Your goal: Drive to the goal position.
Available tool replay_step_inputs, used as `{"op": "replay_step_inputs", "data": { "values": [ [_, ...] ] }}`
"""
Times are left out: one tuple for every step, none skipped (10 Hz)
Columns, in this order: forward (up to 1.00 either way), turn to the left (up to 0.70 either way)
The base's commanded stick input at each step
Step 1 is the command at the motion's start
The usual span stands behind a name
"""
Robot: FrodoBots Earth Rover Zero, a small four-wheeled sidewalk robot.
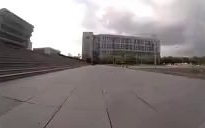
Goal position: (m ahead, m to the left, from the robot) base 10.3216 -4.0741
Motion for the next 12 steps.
{"op": "replay_step_inputs", "data": {
  "values": [
    [0.70,0.00],
    [0.70,0.00],
    [0.70,0.00],
    [0.70,0.00],
    [0.70,0.00],
    [0.70,0.00],
    [0.70,0.00],
    [0.70,0.00],
    [0.70,0.00],
    [0.70,0.14],
    [0.70,0.14],
    [0.70,0.14]
  ]
}}
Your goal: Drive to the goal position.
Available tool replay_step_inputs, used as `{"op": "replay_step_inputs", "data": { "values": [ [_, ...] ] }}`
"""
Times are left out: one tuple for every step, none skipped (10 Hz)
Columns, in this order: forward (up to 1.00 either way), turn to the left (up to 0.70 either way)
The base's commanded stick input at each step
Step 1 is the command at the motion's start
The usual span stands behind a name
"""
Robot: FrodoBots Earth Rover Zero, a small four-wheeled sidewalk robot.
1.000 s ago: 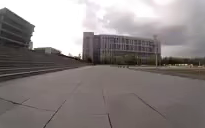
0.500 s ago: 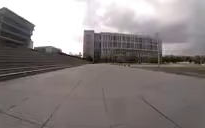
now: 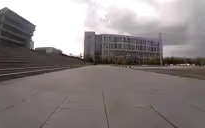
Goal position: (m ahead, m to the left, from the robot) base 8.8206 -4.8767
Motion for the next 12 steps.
{"op": "replay_step_inputs", "data": {
  "values": [
    [0.70,0.14],
    [0.70,0.14],
    [0.70,0.14],
    [0.70,0.14],
    [0.70,0.14],
    [0.70,0.00],
    [0.70,0.00],
    [0.70,0.00],
    [0.70,0.00],
    [0.70,0.00],
    [0.70,0.00],
    [0.70,0.00]
  ]
}}
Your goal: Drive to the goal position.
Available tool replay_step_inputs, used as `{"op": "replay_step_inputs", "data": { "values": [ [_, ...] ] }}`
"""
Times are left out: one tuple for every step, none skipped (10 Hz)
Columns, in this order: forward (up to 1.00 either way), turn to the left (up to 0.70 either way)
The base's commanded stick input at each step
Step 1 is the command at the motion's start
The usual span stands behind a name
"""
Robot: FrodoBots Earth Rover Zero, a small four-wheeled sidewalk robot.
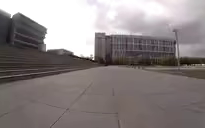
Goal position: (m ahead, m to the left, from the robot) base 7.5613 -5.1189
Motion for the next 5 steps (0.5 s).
{"op": "replay_step_inputs", "data": {
  "values": [
    [0.70,0.00],
    [0.70,0.00],
    [0.70,0.00],
    [0.70,0.00],
    [0.70,0.00]
  ]
}}
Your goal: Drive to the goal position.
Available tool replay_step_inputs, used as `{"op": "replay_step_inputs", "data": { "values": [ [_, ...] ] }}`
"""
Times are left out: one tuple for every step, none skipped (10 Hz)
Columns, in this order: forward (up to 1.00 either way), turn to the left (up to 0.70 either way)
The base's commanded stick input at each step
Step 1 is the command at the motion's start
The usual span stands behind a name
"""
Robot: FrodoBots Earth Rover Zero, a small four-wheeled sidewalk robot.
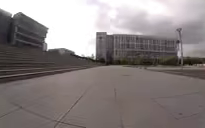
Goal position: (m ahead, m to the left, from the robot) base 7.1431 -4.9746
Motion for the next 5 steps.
{"op": "replay_step_inputs", "data": {
  "values": [
    [0.70,0.00],
    [0.70,0.00],
    [0.70,0.00],
    [0.17,0.00],
    [0.00,0.00]
  ]
}}
